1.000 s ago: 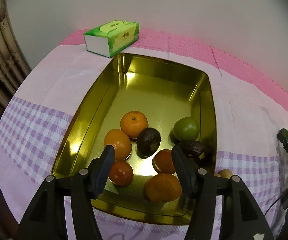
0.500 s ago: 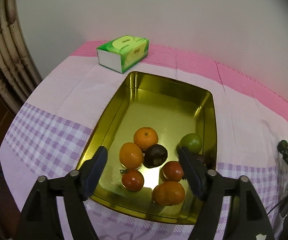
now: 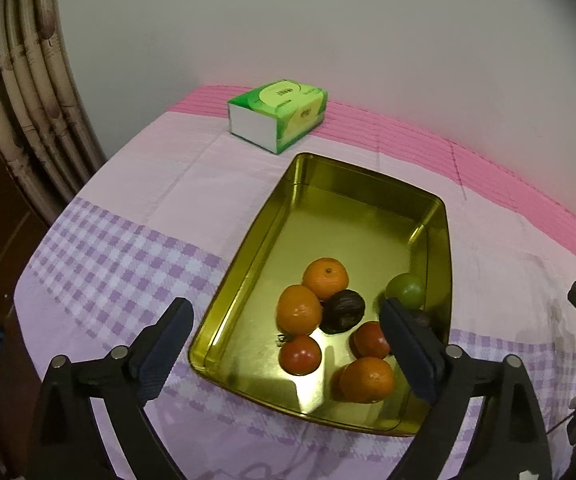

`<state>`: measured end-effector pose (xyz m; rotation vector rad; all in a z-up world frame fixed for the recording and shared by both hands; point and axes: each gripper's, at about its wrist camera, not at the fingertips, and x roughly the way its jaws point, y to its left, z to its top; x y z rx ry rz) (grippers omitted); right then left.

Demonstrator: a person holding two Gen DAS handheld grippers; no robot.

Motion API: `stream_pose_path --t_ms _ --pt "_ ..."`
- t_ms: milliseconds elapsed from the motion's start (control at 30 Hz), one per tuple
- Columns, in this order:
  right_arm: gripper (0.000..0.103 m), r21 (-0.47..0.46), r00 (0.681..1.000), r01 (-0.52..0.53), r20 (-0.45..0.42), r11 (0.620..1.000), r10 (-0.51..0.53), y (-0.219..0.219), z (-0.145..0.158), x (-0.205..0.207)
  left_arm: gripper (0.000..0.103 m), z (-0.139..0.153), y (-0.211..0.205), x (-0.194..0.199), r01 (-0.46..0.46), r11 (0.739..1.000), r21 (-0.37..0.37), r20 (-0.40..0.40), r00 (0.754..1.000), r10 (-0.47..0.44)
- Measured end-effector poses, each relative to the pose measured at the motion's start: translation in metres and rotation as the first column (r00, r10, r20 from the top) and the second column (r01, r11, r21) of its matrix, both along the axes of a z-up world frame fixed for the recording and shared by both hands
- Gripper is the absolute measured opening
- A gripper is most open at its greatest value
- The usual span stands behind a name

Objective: Organize fruits
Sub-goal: 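Carry held dark brown fruit over the tin tray with right tool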

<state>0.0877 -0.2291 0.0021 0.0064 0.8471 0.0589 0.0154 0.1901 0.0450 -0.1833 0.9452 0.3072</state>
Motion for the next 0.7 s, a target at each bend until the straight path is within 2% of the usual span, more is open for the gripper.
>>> stream_pose_path --t_ms 300,700 --pt "0.037 0.032 0.983 -0.177 0.051 0.984 0.175 0.075 0.033 -0.012 0.095 0.004 0.006 -0.011 -0.015 1.0 -0.004 0.013 1.0 0.015" --pt "0.037 0.065 0.931 -0.363 0.062 0.929 0.359 0.162 0.047 -0.031 0.096 0.006 0.014 -0.024 -0.057 0.998 0.001 0.01 0.998 0.057"
